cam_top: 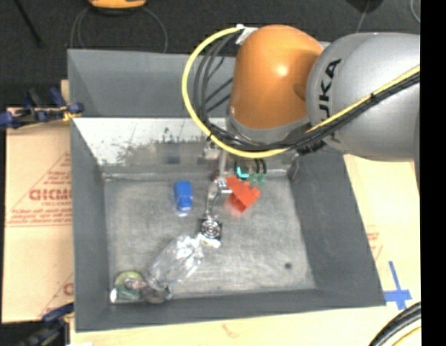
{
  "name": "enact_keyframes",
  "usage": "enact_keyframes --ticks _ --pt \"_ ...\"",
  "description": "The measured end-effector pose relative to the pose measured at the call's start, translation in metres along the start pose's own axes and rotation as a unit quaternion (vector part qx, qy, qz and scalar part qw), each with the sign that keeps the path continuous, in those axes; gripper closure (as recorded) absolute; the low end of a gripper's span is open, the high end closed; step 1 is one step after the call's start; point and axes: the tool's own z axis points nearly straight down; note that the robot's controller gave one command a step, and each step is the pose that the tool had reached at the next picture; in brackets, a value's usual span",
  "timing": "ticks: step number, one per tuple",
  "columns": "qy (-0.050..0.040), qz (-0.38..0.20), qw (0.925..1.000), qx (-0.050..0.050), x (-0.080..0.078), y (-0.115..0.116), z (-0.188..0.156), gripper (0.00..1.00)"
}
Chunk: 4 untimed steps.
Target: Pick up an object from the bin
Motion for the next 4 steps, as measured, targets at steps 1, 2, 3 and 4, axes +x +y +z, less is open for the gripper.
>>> enact_keyframes --ticks 1,2,3,4 --pt "-0.0032 -0.049 0.9988 0.001 -0.058 -0.007 0.16 0.0" --pt "-0.006 -0.044 0.999 -0.001 -0.06 -0.004 0.162 0.0" --pt "-0.0138 -0.043 0.999 -0.002 -0.064 -0.004 0.158 1.0" --pt "-0.009 -0.059 0.9982 0.001 -0.063 -0.013 0.042 1.0"
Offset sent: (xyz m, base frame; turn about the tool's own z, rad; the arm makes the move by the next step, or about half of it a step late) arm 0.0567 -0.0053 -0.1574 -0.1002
